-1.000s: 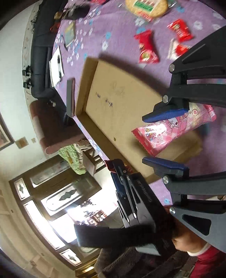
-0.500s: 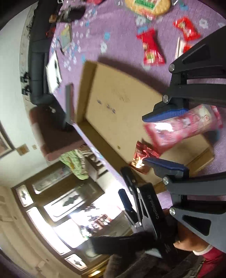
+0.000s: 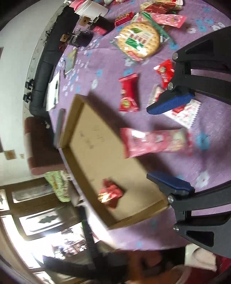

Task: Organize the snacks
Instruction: 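Carry the red packet into the box and open the left tool while the right tool follows, then lower the pink bar into the box and open the right tool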

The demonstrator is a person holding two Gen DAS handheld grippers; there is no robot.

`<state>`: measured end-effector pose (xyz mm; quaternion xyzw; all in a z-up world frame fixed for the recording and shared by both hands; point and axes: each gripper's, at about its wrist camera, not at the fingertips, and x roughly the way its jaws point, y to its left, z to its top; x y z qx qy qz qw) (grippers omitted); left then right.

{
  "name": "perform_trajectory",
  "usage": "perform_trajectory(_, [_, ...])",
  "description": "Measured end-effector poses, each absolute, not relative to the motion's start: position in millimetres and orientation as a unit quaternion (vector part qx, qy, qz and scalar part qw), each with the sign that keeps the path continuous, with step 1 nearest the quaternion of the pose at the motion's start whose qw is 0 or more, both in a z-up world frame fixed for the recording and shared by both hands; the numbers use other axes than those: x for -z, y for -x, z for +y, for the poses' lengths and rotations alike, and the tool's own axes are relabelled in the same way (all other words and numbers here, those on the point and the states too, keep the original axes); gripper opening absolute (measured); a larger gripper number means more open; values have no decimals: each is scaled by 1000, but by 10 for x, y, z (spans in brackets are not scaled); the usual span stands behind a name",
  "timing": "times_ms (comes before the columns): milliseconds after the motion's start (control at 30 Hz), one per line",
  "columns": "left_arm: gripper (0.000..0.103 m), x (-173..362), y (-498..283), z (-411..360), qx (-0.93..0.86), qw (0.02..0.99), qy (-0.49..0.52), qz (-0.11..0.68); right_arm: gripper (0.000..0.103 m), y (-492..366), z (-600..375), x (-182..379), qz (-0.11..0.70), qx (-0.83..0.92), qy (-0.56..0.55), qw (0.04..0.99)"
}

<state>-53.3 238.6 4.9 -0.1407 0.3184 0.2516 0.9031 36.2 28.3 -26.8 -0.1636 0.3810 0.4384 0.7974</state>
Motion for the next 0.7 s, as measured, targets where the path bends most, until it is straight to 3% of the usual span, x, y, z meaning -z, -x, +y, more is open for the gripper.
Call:
perform_trajectory(67, [90,-41,497,2369,-244,903,144,323,56,-388,329,401,388,-427,185,796])
perform_trajectory(100, [90,-35,484,2351,-243,903,141,325,30,-397,358,454,394,-429,188,791])
perform_trajectory(133, [90,-32,470,2325,-242,903,138,327,23,-407,364,478,399,-435,184,786])
perform_trajectory(400, [91,-114,531,2378,-253,903,142,317,23,-461,359,71,380,-489,83,781])
perform_trajectory(533, [93,-150,539,2405,-262,900,149,316,23,-452,757,116,394,-506,89,762])
perform_trajectory(600, [93,-157,536,2377,-256,901,146,319,26,-471,805,162,403,-510,74,757])
perform_trajectory(700, [93,-165,510,2280,-246,904,132,325,39,-489,605,139,395,-503,43,768])
